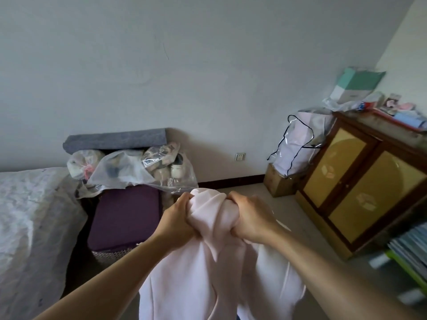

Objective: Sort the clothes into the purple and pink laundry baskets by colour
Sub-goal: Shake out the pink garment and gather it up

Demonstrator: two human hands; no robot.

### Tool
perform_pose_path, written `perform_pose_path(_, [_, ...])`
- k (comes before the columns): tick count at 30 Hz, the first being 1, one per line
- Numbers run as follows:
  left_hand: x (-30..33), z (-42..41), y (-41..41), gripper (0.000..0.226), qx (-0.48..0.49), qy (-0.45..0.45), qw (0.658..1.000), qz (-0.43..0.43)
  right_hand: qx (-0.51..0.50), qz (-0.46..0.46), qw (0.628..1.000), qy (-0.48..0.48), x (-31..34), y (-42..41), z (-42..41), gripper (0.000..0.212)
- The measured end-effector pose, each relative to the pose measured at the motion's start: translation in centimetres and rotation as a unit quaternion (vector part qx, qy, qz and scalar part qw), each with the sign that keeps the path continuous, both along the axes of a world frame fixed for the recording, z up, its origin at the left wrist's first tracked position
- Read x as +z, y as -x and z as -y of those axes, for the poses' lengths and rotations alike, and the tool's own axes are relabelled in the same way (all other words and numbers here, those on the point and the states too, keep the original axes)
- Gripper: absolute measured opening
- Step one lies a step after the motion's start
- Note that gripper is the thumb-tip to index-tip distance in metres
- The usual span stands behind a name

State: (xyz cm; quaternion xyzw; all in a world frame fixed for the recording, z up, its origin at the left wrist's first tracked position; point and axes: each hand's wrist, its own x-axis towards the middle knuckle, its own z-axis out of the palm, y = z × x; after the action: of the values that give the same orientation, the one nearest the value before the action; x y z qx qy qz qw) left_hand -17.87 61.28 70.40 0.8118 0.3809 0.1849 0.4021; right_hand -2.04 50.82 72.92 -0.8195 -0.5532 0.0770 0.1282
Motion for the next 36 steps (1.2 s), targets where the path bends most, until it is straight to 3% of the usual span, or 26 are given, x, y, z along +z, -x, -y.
perform_pose_path(5, [-1.3, -2.5, -2.8, 0.071, -0.056, -0.057, 0.996, -0.039, -0.035, 0.027, 0.999, 0.017, -0.6, -2.0, -1.3, 0.036])
perform_pose_path(12, [-1.2, -3.6, -6.9, 0.078, -0.045, -0.120, 0.982, -0.137, -0.051, 0.041, 0.997, 0.028, -1.4, -5.4, -2.7, 0.037])
perform_pose_path(20, [-0.9, -3.8, -12.4, 0.070, -0.018, -0.168, 0.975, -0.144, -0.067, 0.035, 0.997, 0.004, -2.1, -10.9, -3.2, 0.040])
perform_pose_path(36, [-0.4, 1.1, -26.7, 0.079, 0.144, -0.166, 0.972, -0.083, 0.080, 0.090, 0.992, -0.030, 1.3, -27.1, -1.9, 0.040])
